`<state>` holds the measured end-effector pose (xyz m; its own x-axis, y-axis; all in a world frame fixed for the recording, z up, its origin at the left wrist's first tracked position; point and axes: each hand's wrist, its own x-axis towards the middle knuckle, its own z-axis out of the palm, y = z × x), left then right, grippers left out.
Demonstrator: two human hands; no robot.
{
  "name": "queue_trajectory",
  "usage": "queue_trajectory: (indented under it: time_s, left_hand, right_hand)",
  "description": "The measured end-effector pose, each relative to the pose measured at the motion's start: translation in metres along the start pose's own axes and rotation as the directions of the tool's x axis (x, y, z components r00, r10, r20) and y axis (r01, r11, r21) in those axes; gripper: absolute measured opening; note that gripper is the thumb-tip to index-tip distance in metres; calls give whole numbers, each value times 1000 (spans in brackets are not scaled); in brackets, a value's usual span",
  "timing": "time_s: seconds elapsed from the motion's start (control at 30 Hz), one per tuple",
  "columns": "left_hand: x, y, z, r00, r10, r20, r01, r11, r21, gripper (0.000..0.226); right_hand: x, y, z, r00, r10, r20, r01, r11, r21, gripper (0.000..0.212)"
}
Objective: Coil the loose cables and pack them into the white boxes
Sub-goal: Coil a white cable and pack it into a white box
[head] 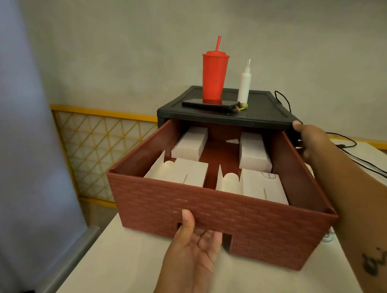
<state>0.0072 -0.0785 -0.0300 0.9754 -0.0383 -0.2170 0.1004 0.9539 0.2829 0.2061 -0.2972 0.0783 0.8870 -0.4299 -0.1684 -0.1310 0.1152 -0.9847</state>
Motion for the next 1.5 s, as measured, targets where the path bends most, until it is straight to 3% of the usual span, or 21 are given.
queue_trajectory:
  time_s: [0.1,0.23,0.37,0.43,0.5,0.57,0.63,0.67,0.7,0.77,0.87,0.93,1.0,1.03,1.1,1.17,1.3,1.5]
  left_hand:
    - [-7,2,-1,999,15,-42,-14,999,44,56]
    - [-6,4,-5,998,0,-66,8,992,129,66]
    - [-9,4,-5,996,28,-81,-7,969,248,37]
    - [-14,5,-6,992,46,-115,5,915,404,30]
    - [-22,7,-3,984,66,-166,60,755,653,26]
    - [-31,12,3,985,74,-153,93,519,850,27]
    - [-40,20,13,997,60,-43,24,291,956,23]
    - [-44,24,20,998,47,29,-37,188,981,20]
    - [-48,27,28,995,31,90,-93,110,990,18]
    - [-50,34,46,981,9,193,-193,27,981,17]
    - [-51,44,73,941,11,338,-338,1,941,18]
    - [-46,52,91,891,117,439,-438,-35,898,16]
    - [-29,65,106,822,256,508,-460,-225,859,15]
    - [-17,73,111,808,292,511,-404,-357,843,14]
    - [16,92,111,858,293,423,-176,-605,776,13]
    - [39,104,104,931,260,256,43,-776,629,19]
    - [41,102,97,977,214,21,170,-826,537,30]
    - [31,96,104,981,169,-90,191,-900,393,31]
  right_hand:
    - [-2,1,0,1000,-14,4,14,1000,12,43]
    - [-15,3,-1,1000,-21,-15,20,999,-25,43]
    - [-52,8,-8,998,-34,53,37,998,-58,30]
    - [-80,13,-16,992,-42,118,50,996,-67,21]
    - [-106,20,-27,987,-53,154,66,994,-85,16]
    - [-131,29,-39,983,-57,174,74,993,-93,11]
    - [-149,41,-50,981,-51,187,59,998,-38,13]
    - [-156,47,-54,980,-44,196,45,999,-3,24]
    - [-163,53,-59,979,-32,202,26,999,31,36]
    - [-173,60,-63,973,-43,228,29,997,65,39]
    - [-188,65,-66,953,-94,287,101,995,-9,29]
    - [-193,69,-65,957,-117,265,139,988,-66,33]
    - [-194,74,-63,963,-136,231,160,983,-90,38]
    - [-194,77,-61,964,-151,220,177,978,-106,40]
    - [-194,83,-60,968,-160,195,187,975,-125,41]
    - [-195,86,-58,972,-152,179,171,980,-100,41]
    - [-196,88,-56,976,-128,179,135,990,-30,38]
    - [-193,90,-54,982,-101,157,107,994,-33,38]
